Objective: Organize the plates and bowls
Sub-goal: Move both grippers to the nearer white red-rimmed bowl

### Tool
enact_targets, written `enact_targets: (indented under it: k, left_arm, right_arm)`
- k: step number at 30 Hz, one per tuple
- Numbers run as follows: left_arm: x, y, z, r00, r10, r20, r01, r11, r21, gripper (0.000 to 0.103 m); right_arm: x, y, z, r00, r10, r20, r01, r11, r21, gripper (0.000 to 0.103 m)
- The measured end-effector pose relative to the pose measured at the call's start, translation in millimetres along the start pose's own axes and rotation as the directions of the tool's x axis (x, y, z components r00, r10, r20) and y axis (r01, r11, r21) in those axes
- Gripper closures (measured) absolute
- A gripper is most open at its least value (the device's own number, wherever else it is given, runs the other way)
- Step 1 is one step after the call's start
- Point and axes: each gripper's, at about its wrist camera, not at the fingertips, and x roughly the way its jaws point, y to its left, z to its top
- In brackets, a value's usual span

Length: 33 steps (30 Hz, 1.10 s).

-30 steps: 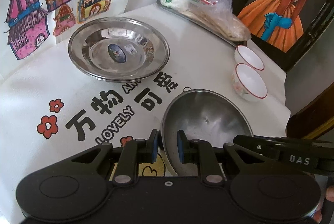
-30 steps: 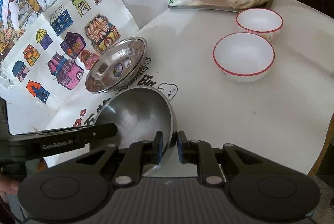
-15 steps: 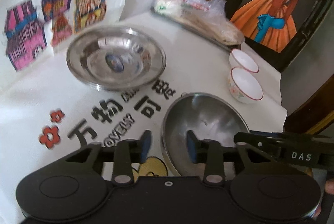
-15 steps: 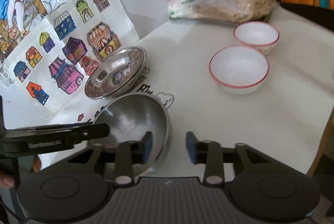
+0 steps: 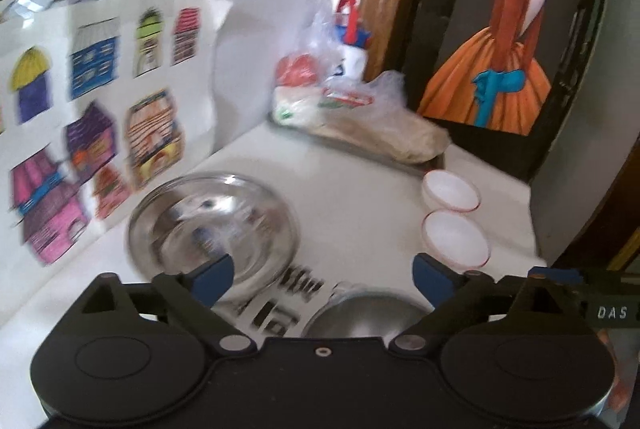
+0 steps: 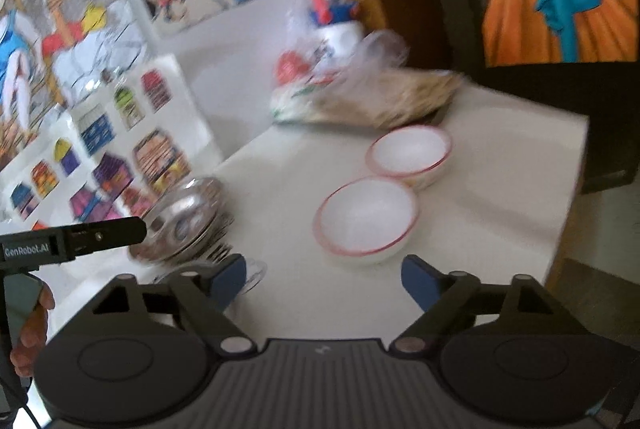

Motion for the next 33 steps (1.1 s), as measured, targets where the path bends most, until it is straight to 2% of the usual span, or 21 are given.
enact_targets:
  k: [8, 13, 20, 24, 28, 33]
  left_arm:
    - [52.4, -30.9, 25.9, 0.996, -0.083, -0.037, 0.084, 0.996, 0.025, 0.001]
    - [91.1, -47.7, 33.1, 0.991, -0.098, -0.093, 0.104, 0.992, 0.066, 0.001]
    - [136.0, -56.9, 36.8, 0.978, -0.094, -0.187, 0.115, 0.988, 0.107, 0.001]
    - [152.3, -56.3, 36.4, 0.968, -0.103, -0.23, 0.125, 0.988, 0.085, 0.001]
    - [162.6, -57.3, 35.8, 0.963, -0.1, -0.251, 0.123, 0.989, 0.08, 0.001]
    - [171.0, -61.3, 35.3, 0.957, -0.106, -0.27, 0.133, 0.988, 0.084, 0.001]
  right_arm:
    - [8.9, -39.3, 9.4, 0.996, -0.056, 0.069, 0.052, 0.997, 0.052, 0.0]
    - [26.0, -55.0, 8.5, 0.994, -0.071, 0.077, 0.067, 0.996, 0.052, 0.0]
    - [51.2, -60.6, 3.2, 0.997, -0.053, 0.054, 0.05, 0.997, 0.057, 0.0]
    - [59.9, -63.1, 0.9, 0.998, -0.034, 0.049, 0.031, 0.998, 0.062, 0.0]
    - [65.8, -62.2, -1.3, 0.998, -0.048, 0.043, 0.046, 0.998, 0.044, 0.001]
    - [68.0, -60.6, 0.5, 0.997, -0.059, 0.05, 0.057, 0.998, 0.042, 0.009]
